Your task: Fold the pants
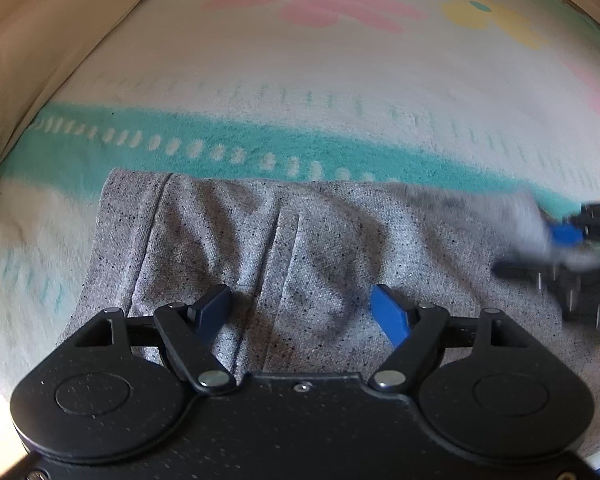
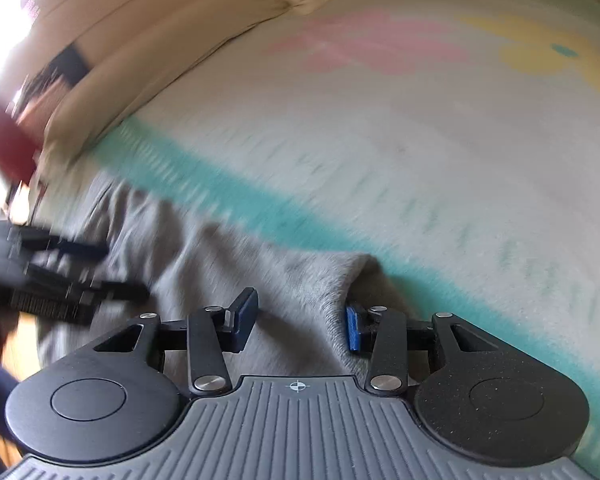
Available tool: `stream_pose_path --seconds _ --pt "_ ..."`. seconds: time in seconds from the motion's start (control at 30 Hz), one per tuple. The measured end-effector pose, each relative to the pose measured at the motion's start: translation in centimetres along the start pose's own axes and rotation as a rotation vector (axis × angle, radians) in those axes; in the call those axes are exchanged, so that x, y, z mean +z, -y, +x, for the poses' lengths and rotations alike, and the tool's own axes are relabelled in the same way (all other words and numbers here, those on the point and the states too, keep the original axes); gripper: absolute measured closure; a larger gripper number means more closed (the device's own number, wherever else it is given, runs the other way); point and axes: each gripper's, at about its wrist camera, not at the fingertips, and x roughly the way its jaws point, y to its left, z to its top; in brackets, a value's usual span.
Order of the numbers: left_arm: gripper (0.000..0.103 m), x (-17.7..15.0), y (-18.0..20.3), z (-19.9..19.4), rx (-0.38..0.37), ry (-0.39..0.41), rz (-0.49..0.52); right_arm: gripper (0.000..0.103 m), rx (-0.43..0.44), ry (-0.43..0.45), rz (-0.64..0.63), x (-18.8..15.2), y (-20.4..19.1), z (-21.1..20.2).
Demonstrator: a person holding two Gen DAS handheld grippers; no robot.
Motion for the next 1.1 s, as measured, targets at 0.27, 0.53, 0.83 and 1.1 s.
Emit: stream_pose_path --seconds 0.27,0.53,0.83,1.1 --pt "0.024 -0.2 -0.1 0.1 -0.004 0.0 0.004 0.06 0.115 0.051 0.267 0.0 2.7 1.2" --pt "0.023 -0.4 0.3 0.1 0.013 0.007 0.025 0.098 0.031 0.129 0.229 1.4 1.4 0.7" --pt "0.023 -2.0 1.7 0.0 0.073 0.034 0.138 0.099 -0.027 0.088 0.255 1.9 2.3 2.9" --pt "0.022 -4.5 1.6 -1.3 0.1 0.056 0.232 0.09 -0.134 0.268 0.279 1.3 3.1 -3.4"
